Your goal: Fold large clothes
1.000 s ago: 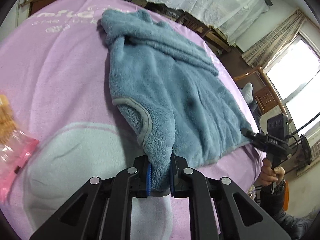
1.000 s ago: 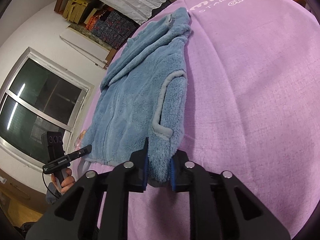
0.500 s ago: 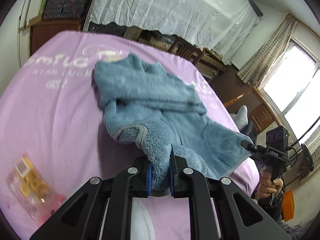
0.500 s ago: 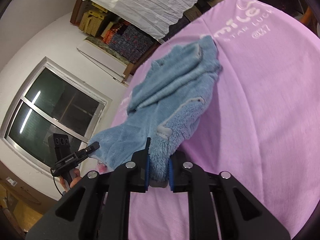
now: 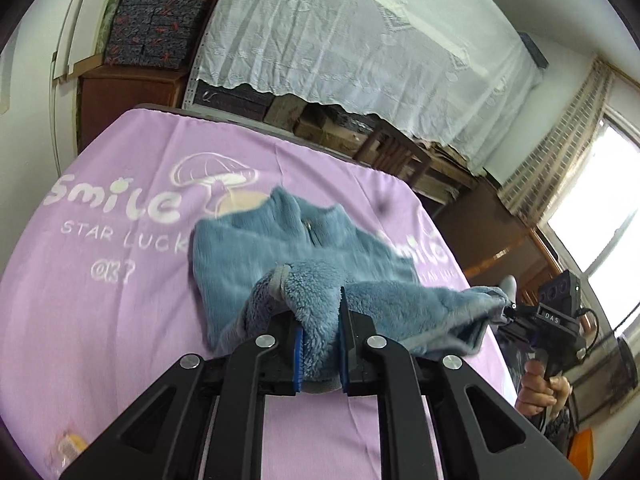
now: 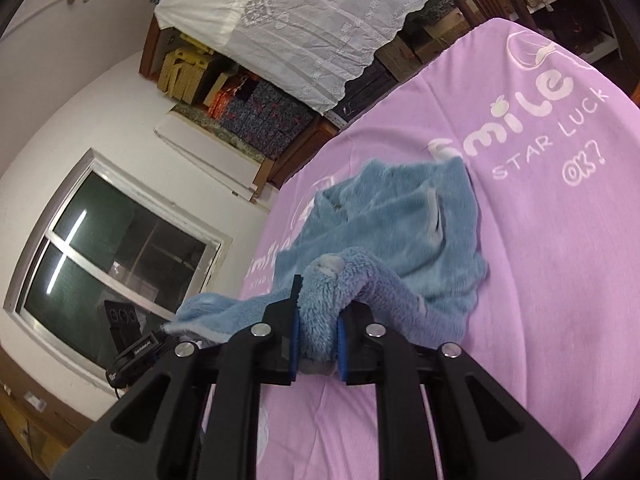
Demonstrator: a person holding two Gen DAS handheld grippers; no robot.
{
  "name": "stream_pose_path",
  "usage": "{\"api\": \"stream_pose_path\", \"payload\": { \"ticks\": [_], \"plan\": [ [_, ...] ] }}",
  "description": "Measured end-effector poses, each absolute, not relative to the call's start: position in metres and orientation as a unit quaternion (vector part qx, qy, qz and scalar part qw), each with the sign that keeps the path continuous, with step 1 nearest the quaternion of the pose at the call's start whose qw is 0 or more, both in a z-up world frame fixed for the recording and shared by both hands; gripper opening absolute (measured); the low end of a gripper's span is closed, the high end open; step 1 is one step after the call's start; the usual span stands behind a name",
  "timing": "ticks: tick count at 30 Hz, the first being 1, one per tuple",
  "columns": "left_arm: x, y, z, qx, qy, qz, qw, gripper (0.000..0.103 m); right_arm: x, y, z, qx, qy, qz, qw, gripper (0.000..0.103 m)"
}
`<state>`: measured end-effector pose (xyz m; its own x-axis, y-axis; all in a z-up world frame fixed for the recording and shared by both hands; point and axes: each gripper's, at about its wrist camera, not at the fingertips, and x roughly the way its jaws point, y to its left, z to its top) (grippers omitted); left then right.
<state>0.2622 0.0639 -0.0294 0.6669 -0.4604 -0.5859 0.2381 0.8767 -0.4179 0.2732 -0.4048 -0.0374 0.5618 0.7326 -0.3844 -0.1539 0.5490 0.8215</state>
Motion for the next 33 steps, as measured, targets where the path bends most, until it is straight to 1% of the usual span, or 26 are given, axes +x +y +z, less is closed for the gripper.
{"api": "stream_pose_path", "payload": {
  "ticks": [5,9,12,14,18,19,21,22,23,24,25,26,28,30,33],
  "plan": [
    [0.317,0.063,-0.046,-0.163,0.379,-0.153,0.898,0.013,0.332,-0.41,-0.057,0.41,0.385,0.243,0.79,0.013],
    [0.362,0.064,-0.079,-0.176,0.413,-0.119,0.886,0.013,0.375,-0.407,-0.085,0.424,0.405,0.215,0.781,0.013],
    [0.392,0.064,-0.116,-0.173,0.445,-0.094,0.874,0.013,0.398,-0.401,-0.116,0.43,0.43,0.195,0.77,0.013],
    [0.399,0.067,-0.128,-0.18,0.444,-0.097,0.873,0.014,0.405,-0.399,-0.132,0.432,0.437,0.192,0.765,0.012],
    [0.397,0.067,-0.127,-0.171,0.437,-0.104,0.877,0.016,0.406,-0.397,-0.134,0.427,0.433,0.199,0.768,0.012],
    [0.396,0.069,-0.127,-0.176,0.435,-0.106,0.877,0.017,0.406,-0.396,-0.134,0.424,0.432,0.199,0.77,0.012],
    [0.393,0.073,-0.125,-0.191,0.433,-0.117,0.873,0.018,0.405,-0.397,-0.131,0.424,0.427,0.208,0.771,0.017],
    [0.39,0.078,-0.122,-0.205,0.432,-0.127,0.869,0.023,0.402,-0.399,-0.128,0.428,0.422,0.216,0.769,0.022],
    [0.387,0.084,-0.118,-0.221,0.429,-0.138,0.865,0.036,0.399,-0.402,-0.123,0.438,0.412,0.229,0.765,0.029],
    [0.383,0.088,-0.113,-0.233,0.424,-0.146,0.863,0.044,0.397,-0.404,-0.118,0.444,0.402,0.242,0.763,0.034],
    [0.377,0.095,-0.106,-0.246,0.41,-0.15,0.865,0.064,0.393,-0.407,-0.114,0.448,0.393,0.25,0.763,0.046],
    [0.371,0.1,-0.097,-0.246,0.392,-0.139,0.875,0.079,0.388,-0.411,-0.105,0.448,0.375,0.259,0.769,0.056],
    [0.36,0.11,-0.081,-0.238,0.359,-0.124,0.894,0.086,0.38,-0.419,-0.089,0.441,0.346,0.27,0.783,0.06],
    [0.355,0.119,-0.074,-0.243,0.343,-0.127,0.898,0.086,0.377,-0.424,-0.081,0.44,0.33,0.275,0.789,0.061],
    [0.36,0.122,-0.084,-0.245,0.361,-0.119,0.892,0.085,0.376,-0.43,-0.084,0.429,0.336,0.244,0.802,0.061]
  ]
}}
